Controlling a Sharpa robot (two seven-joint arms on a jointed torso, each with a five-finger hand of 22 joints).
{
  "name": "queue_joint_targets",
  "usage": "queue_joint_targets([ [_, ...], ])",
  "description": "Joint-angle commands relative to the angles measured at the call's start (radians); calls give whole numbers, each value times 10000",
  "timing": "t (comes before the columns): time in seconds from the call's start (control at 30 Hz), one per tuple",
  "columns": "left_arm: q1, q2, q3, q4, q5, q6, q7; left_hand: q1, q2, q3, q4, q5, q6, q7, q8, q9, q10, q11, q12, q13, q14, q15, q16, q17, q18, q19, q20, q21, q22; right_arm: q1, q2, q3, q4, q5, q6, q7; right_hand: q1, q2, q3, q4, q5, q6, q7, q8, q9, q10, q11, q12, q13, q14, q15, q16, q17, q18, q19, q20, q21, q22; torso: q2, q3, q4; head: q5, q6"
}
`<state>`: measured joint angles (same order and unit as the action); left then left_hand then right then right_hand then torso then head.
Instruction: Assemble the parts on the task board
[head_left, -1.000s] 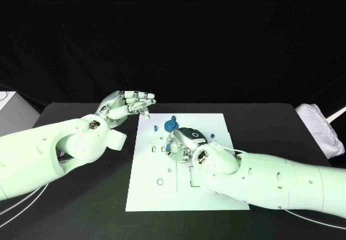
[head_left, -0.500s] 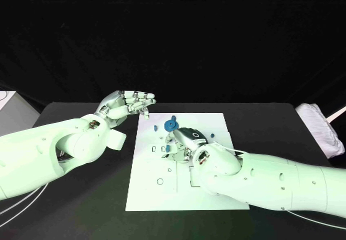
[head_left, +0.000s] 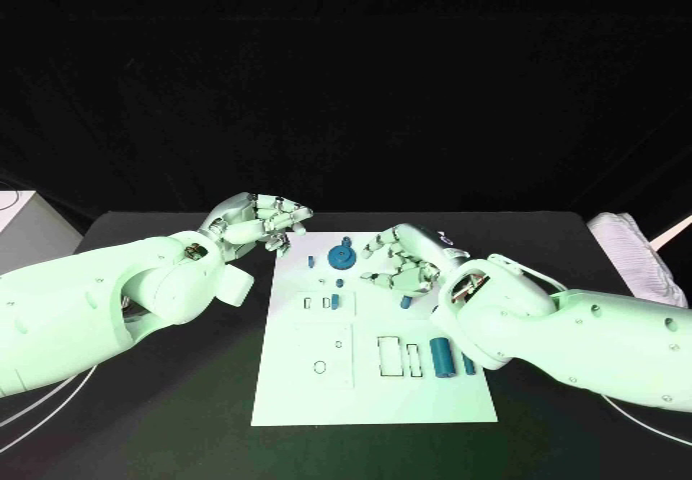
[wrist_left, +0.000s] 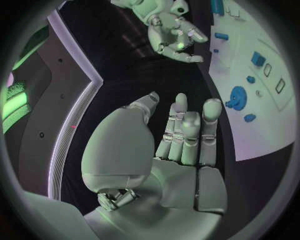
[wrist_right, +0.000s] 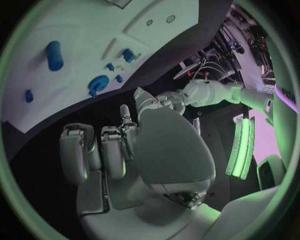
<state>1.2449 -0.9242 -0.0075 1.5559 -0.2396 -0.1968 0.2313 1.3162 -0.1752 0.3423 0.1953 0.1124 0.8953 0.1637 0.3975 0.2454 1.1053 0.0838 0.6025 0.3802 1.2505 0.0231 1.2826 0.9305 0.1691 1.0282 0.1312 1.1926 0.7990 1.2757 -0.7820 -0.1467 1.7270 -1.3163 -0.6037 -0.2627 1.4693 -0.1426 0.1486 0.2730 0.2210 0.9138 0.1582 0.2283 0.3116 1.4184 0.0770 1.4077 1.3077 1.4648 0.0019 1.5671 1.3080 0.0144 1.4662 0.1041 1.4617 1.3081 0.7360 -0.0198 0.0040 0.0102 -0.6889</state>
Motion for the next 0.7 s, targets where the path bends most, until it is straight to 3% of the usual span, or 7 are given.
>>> queue_joint_targets([
  [0.03,25,105,4,-133,-1913,1191,-2556,-132,110,-225,370,-2,-240,-126,889,669,-663,-194,2197,1551,1098,-158,1149,2010,-364,932,-158,808,1226,295,-444,14,116,3074,527,1501,17,-21,48,35,-17,120,-19,65,26,-1,-32,-2,1188,1053,-9,23,2603,129,514,11,6,1900,-191,52,-20,57,-60],
  [0.1,70,184,3,-203,-2383,1397,-3289,-268,135,-336,647,-18,-205,-239,1250,945,-649,-221,2815,1942,1434,-187,1443,2639,-456,1299,-187,1095,1729,444,-700,19,136,3528,699,1649,-26,-50,56,64,-66,158,-33,102,43,27,-43,26,1209,1056,-17,30,2615,119,534,5,43,1926,-243,74,-21,95,-104],
  [0.13,142,286,2,-284,-2729,1613,-3842,-265,187,-379,841,18,-156,-383,1637,1261,-396,-321,3598,2659,1854,-298,1785,3394,-574,1784,-274,1454,2357,546,-876,21,139,3792,788,1728,-63,-69,54,85,-99,175,-41,123,55,33,-49,33,1213,1057,-23,32,2618,117,539,0,50,1931,-266,90,-17,124,-117],
  [0.2,289,496,-14,-451,-3331,1930,-4724,-527,322,-470,958,5,-369,-391,1952,1620,-442,-333,4104,3159,1942,-322,1856,3584,-613,1899,-322,1575,2534,683,-1117,24,102,4109,882,1811,-73,-74,54,90,-107,175,-42,126,57,22,-49,21,1201,1059,-25,35,2625,116,542,-1,54,1934,-310,104,14,147,-163],
  [0.47,723,1481,-230,-1090,-5781,3043,-7162,-1197,408,-848,980,6,-554,-411,2299,2061,-574,-332,4319,3326,1994,-318,1884,3731,-642,1989,-330,1677,2706,875,-1511,26,-135,4543,929,1865,-122,-87,58,115,-123,126,-36,113,56,-32,-48,-37,1149,1048,-28,14,2587,131,513,-6,-8,1894,-402,169,75,226,-319],
  [0.7,991,2414,-487,-1713,-6711,3586,-8054,-1587,514,-1156,984,23,-615,-454,2556,2392,-587,-359,4460,3463,2021,-336,1904,3821,-650,2003,-336,1711,2764,909,-1550,26,-285,4586,917,1745,-164,-113,57,127,-121,69,-27,95,54,-70,-42,-75,1116,1046,-25,9,2579,149,478,-8,-84,1846,-411,201,81,259,-361],
])
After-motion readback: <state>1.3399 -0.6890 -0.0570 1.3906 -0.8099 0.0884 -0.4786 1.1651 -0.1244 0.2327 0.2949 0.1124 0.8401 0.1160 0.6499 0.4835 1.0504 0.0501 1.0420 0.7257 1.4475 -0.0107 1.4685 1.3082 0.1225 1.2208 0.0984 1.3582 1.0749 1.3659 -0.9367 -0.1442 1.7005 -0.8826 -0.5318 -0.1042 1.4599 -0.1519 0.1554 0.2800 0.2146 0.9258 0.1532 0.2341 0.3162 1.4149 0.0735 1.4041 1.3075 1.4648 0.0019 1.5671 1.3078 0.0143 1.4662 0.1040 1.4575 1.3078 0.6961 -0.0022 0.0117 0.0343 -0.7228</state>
